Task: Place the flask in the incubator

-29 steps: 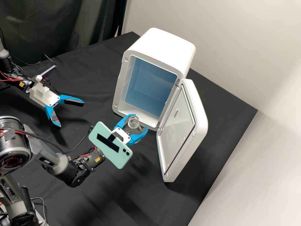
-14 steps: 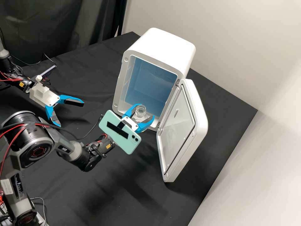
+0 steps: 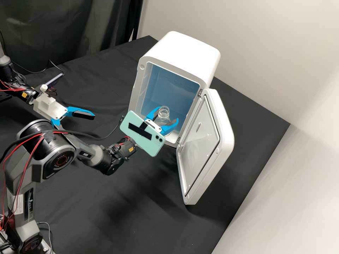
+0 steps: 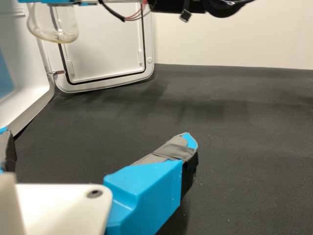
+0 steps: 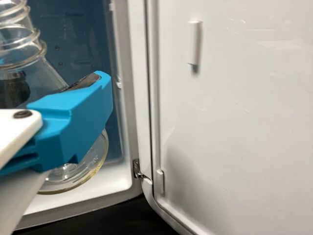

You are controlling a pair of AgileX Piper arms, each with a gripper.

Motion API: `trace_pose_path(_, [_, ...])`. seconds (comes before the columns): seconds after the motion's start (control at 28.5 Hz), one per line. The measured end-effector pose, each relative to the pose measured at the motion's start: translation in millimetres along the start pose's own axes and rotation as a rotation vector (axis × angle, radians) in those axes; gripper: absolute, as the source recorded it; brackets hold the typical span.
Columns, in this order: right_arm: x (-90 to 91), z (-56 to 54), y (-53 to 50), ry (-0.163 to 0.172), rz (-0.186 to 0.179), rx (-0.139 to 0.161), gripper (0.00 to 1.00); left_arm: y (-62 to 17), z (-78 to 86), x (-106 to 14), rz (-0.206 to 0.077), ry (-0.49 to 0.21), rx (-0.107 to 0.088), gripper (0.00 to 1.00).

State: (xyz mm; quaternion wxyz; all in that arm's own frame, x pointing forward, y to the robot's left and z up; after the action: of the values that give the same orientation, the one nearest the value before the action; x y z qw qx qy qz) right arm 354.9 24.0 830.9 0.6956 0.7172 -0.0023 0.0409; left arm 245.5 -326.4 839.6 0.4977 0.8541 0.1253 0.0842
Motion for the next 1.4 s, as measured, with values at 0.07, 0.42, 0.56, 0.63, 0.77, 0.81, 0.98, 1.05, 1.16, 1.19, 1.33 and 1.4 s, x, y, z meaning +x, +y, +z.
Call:
trace_pose_path(0.07, [8.5,-2.4,-2.1,0.001,0.002,-0.009,0.00,0.0,0.0,0.0,0.000,0.000,0.000,1.00])
trace_pose_path(0.42, [43.0,-9.2,-16.6,-0.026,-0.016,-0.038,0.00,0.0,0.0,0.0,0.000,0.000,0.000,1.00])
trace_pose_path(0.56, [53.6,-13.8,-22.0,-0.015,-0.022,-0.059,0.00,-1.2,-0.5,0.8,-0.006,0.001,-0.001,1.00])
trace_pose_path(0.63, [60.0,-16.4,-25.3,-0.012,-0.023,-0.075,0.00,0.1,-0.6,2.1,-0.001,0.001,0.001,1.00])
trace_pose_path(0.77, [70.1,-19.7,-31.3,-0.015,-0.037,-0.089,0.00,0.7,-0.6,2.6,0.001,0.000,0.001,1.00])
trace_pose_path(0.81, [72.2,-20.6,-33.0,-0.014,-0.039,-0.092,0.00,0.7,-0.6,2.6,0.001,0.000,0.001,1.00])
trace_pose_path(0.98, [86.5,-23.7,-42.7,-0.020,-0.039,-0.101,0.00,0.7,-0.6,2.6,0.001,0.000,0.001,1.00])
trace_pose_path(1.05, [90.5,-25.5,-46.1,-0.021,-0.053,-0.109,0.00,0.7,-0.6,2.6,0.001,0.000,0.001,1.00])
trace_pose_path(1.16, [97.5,-26.0,-50.4,-0.027,-0.068,-0.110,0.00,0.7,-0.6,2.6,0.001,0.000,0.001,1.00])
trace_pose_path(1.19, [101.3,-27.2,-50.7,-0.028,-0.063,-0.103,0.00,1.4,-0.7,3.5,0.003,0.000,0.002,1.00])
trace_pose_path(1.33, [110.0,-27.5,-52.1,-0.038,-0.062,-0.097,0.00,2.7,-0.8,4.7,0.008,-0.001,0.004,1.00])
trace_pose_path(1.4, [113.7,-28.1,-51.4,-0.044,-0.060,-0.093,0.00,2.2,-1.2,5.9,0.007,-0.001,0.003,1.00])
